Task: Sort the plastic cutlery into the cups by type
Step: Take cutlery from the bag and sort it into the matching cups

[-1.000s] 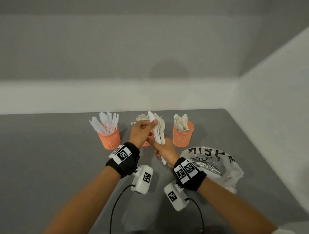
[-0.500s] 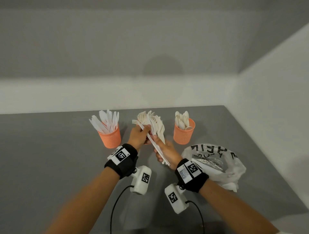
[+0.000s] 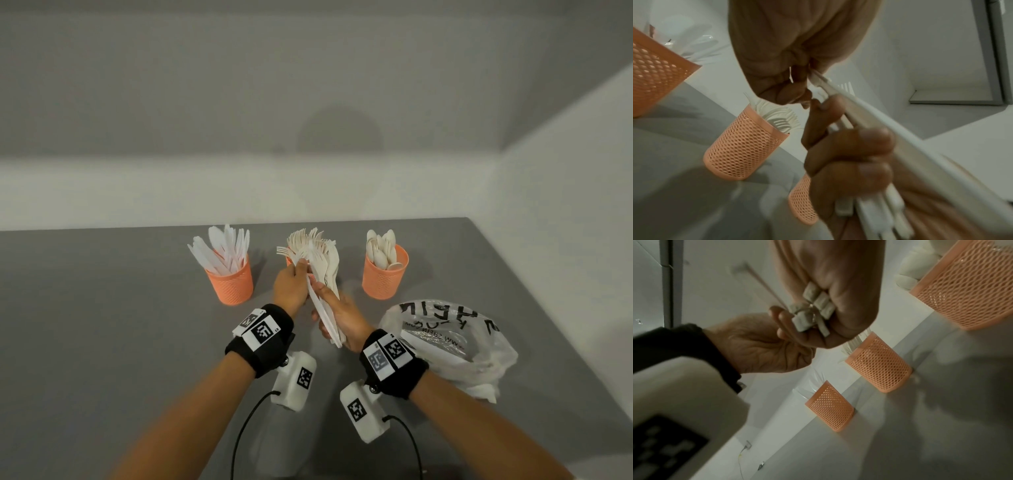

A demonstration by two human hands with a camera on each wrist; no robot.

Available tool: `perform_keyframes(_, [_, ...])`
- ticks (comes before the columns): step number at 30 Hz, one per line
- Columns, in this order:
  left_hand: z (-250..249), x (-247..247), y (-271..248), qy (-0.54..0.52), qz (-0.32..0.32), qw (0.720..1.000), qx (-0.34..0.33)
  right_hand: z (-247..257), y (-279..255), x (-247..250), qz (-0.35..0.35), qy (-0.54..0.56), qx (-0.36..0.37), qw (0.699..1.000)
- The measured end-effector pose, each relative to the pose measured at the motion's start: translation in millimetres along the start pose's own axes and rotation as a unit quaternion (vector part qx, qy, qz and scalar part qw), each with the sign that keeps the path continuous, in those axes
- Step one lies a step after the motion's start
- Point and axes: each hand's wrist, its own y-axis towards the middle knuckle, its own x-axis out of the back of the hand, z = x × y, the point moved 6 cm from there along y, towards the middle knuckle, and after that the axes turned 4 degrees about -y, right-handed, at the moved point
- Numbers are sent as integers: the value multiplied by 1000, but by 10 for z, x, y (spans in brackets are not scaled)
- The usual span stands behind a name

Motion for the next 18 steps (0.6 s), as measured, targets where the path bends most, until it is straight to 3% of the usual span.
perform_keyframes(3, [-14,163,64,-90,-58,994,13,-53,15,-5,13,12,-19,1000])
perform_keyframes(6, [-62,367,56,-199,-132,971,7,-102,21,5,28,52,-53,997])
perform_keyframes(8, [-108,444,48,-204,-141,969,0,-124,30,17,35,83,-71,993])
perform_keyframes(11, [-163,361,-4,-109,-57,992,0,-129,30,-12,58,111,-83,989])
perform_keyframes(14, [-74,168,-68,-51,32,997,39,-99,12,-77,76,98,-84,989])
perform_keyframes(18, [9,55,-100,-59,50,996,51,-70,19,-129,83,84,-83,989])
